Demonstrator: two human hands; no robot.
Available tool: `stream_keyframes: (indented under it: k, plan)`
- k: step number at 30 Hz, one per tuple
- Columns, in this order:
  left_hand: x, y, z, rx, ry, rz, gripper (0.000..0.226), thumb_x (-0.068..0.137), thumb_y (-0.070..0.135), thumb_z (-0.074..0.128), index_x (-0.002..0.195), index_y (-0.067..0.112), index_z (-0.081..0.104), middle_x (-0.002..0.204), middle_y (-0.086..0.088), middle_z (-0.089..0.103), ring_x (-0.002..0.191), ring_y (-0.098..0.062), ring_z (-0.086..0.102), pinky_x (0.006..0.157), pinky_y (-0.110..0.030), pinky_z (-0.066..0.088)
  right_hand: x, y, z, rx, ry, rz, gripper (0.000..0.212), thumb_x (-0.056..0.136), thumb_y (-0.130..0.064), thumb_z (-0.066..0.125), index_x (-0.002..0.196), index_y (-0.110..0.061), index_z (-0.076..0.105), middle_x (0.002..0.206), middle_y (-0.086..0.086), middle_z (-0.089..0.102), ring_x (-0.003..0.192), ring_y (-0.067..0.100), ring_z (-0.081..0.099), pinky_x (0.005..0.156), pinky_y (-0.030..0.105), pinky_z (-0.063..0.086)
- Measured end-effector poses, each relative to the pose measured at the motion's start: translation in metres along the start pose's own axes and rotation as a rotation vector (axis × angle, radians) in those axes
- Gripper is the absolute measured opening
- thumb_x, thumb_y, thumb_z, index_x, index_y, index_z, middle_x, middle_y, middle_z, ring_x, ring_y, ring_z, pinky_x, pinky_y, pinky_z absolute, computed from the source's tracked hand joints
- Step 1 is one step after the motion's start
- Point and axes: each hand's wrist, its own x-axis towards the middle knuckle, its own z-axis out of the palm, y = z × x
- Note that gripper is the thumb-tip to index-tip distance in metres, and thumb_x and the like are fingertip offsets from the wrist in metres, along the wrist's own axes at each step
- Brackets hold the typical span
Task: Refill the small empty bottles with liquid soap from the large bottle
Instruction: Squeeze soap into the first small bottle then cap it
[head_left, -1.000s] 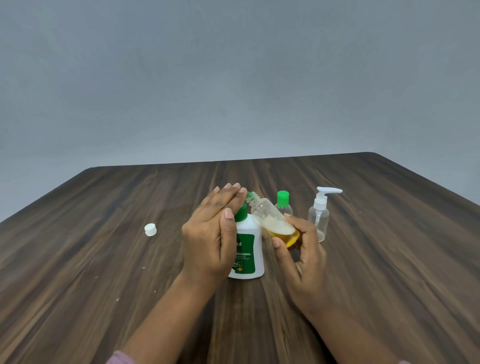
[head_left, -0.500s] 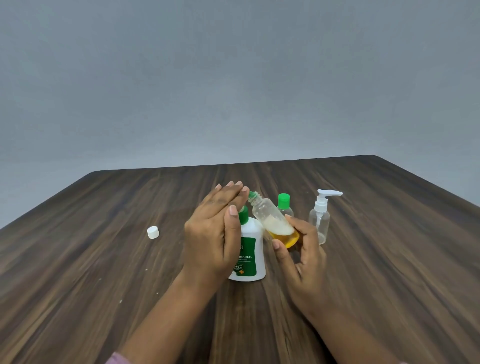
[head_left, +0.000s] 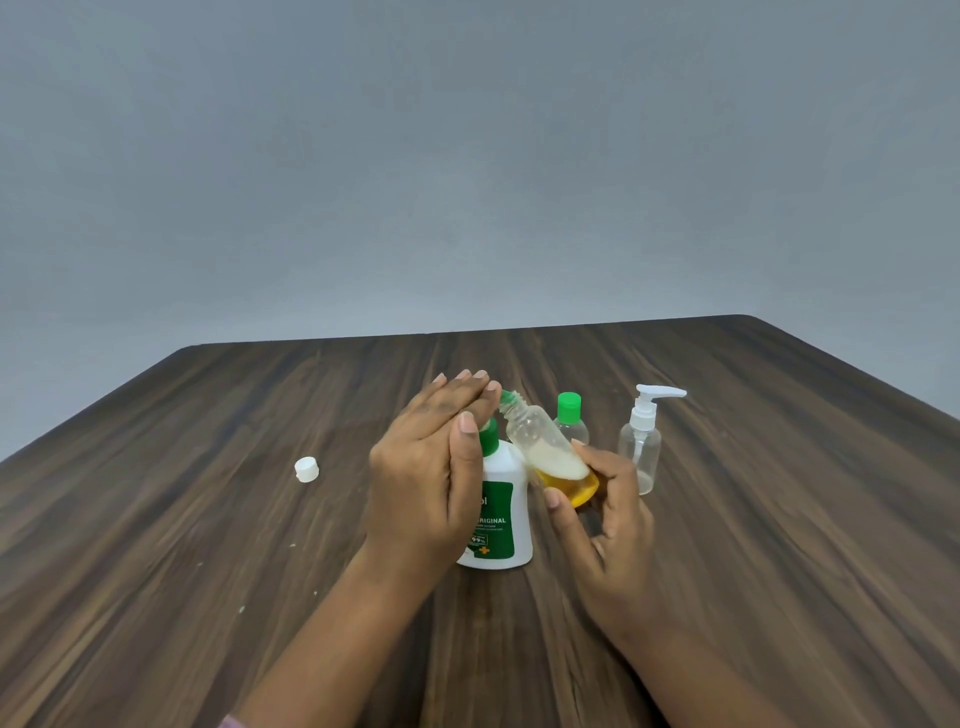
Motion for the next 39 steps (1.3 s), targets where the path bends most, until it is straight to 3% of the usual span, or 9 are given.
stream_keyframes:
  k: [6, 11, 19, 25, 30, 35, 39]
  plan:
    - [-0.010, -0.006, 0.007, -0.058, 0.044, 0.004, 0.045, 0.100, 0.015, 0.027, 0.113, -0.003, 0.066, 0.118, -0.014, 0.065, 0.119, -0.022, 0.058, 0.101, -0.046, 0.046, -0.001, 0.002, 0.000, -0.014, -0.012, 0.017, 0.029, 0.090, -0.030, 0.055, 0.117, -0.025, 0.046, 0.094, -0.017, 0.058, 0.077, 0.001, 0.059, 0.064, 0.009, 0.044]
    - [-0.013, -0.008, 0.008, -0.086, 0.052, 0.020, 0.043, 0.098, 0.011, 0.027, 0.114, -0.004, 0.064, 0.119, -0.016, 0.065, 0.120, -0.024, 0.058, 0.102, -0.049, 0.044, -0.001, 0.000, 0.000, -0.015, -0.012, 0.013, 0.028, 0.094, -0.042, 0.051, 0.117, -0.028, 0.045, 0.094, -0.013, 0.058, 0.077, 0.004, 0.060, 0.062, 0.014, 0.048]
    - [0.001, -0.001, 0.002, 0.006, 0.016, 0.014, 0.053, 0.103, 0.027, 0.025, 0.110, -0.001, 0.069, 0.115, -0.012, 0.068, 0.114, -0.019, 0.061, 0.100, -0.042, 0.048, 0.001, -0.004, 0.000, 0.013, -0.004, 0.036, 0.031, 0.090, -0.031, 0.054, 0.119, -0.031, 0.045, 0.094, -0.016, 0.059, 0.078, 0.002, 0.060, 0.064, 0.009, 0.046]
    - [-0.007, -0.007, 0.003, -0.032, 0.011, 0.017, 0.049, 0.102, 0.021, 0.026, 0.111, -0.003, 0.068, 0.116, -0.014, 0.067, 0.116, -0.021, 0.060, 0.098, -0.046, 0.048, 0.001, -0.003, 0.001, 0.023, -0.008, 0.048, 0.031, 0.094, -0.044, 0.050, 0.119, -0.027, 0.046, 0.099, -0.018, 0.058, 0.083, 0.005, 0.061, 0.066, 0.012, 0.048]
    - [-0.008, -0.003, 0.004, -0.025, 0.019, 0.016, 0.043, 0.097, 0.013, 0.030, 0.112, -0.003, 0.067, 0.118, -0.014, 0.066, 0.118, -0.021, 0.059, 0.101, -0.045, 0.046, 0.000, -0.003, 0.000, 0.039, -0.005, 0.036, 0.028, 0.092, -0.033, 0.053, 0.118, -0.026, 0.047, 0.097, -0.016, 0.059, 0.081, 0.004, 0.061, 0.065, 0.011, 0.047]
    - [0.000, 0.003, 0.000, 0.017, 0.022, -0.016, 0.044, 0.098, 0.016, 0.031, 0.108, -0.001, 0.070, 0.113, -0.011, 0.068, 0.113, -0.018, 0.062, 0.099, -0.041, 0.048, 0.001, -0.003, 0.000, 0.030, 0.000, 0.031, 0.028, 0.093, -0.036, 0.053, 0.120, -0.034, 0.046, 0.092, -0.014, 0.059, 0.076, 0.007, 0.061, 0.061, 0.018, 0.049]
    - [-0.001, 0.002, 0.003, 0.008, 0.045, -0.016, 0.044, 0.097, 0.016, 0.031, 0.107, -0.001, 0.070, 0.112, -0.012, 0.069, 0.112, -0.020, 0.063, 0.099, -0.042, 0.048, 0.000, -0.001, 0.001, 0.025, 0.001, 0.046, 0.029, 0.092, -0.034, 0.054, 0.120, -0.034, 0.046, 0.093, -0.016, 0.060, 0.077, 0.006, 0.061, 0.062, 0.014, 0.048]
